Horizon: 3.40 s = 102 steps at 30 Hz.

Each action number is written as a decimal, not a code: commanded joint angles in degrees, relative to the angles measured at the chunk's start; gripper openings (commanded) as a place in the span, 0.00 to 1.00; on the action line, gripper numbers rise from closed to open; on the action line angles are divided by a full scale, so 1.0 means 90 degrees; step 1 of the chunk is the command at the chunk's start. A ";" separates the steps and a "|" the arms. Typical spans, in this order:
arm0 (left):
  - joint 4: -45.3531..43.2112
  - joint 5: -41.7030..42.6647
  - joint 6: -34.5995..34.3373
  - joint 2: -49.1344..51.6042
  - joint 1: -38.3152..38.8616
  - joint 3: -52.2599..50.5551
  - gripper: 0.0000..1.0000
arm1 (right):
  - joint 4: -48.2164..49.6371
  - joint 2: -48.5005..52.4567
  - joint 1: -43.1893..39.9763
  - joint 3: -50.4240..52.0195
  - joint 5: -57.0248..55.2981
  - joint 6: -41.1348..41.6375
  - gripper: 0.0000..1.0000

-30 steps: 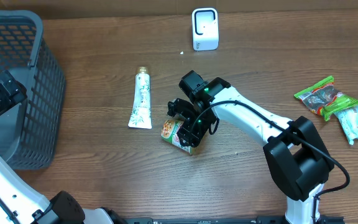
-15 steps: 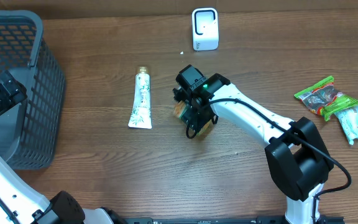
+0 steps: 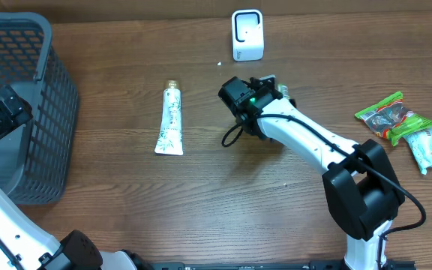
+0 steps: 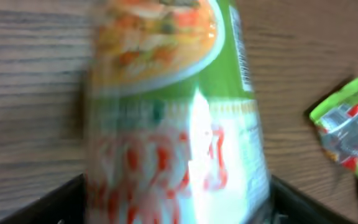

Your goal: Scan the item barcode

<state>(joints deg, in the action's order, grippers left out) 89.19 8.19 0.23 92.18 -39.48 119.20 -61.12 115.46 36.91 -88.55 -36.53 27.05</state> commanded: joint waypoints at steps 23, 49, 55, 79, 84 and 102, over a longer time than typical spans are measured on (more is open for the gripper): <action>-0.0007 0.0029 0.0102 -0.0002 -0.0010 0.0012 1.00 | -0.0158 -0.0886 -0.3616 -0.0661 0.5219 -0.0799 0.97; -0.0005 0.0029 0.0102 -0.0002 -0.0010 0.0012 1.00 | 0.1501 -0.0882 -0.3043 0.1010 0.5527 -0.2159 0.42; -0.0005 0.0029 0.0102 -0.0002 -0.0010 0.0012 1.00 | 0.1173 -0.0889 -0.2535 0.0617 0.5678 -0.2188 0.42; -0.0005 0.0029 0.0100 -0.0002 -0.0010 0.0012 1.00 | -0.0471 -0.0950 -0.1938 -0.1311 0.4915 -0.1596 0.52; -0.0005 0.0029 0.0100 -0.0002 -0.0010 0.0012 1.00 | -0.0787 -0.0947 -0.2448 -0.1634 0.5015 -0.1746 0.46; -0.0005 0.0029 0.0100 -0.0002 -0.0010 0.0012 1.00 | -0.1173 -0.0078 -0.2698 -0.1530 0.4976 -0.2125 0.38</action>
<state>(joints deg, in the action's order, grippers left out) 89.19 8.19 0.23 92.18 -39.48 119.20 -71.59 112.60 12.21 -102.45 10.61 7.77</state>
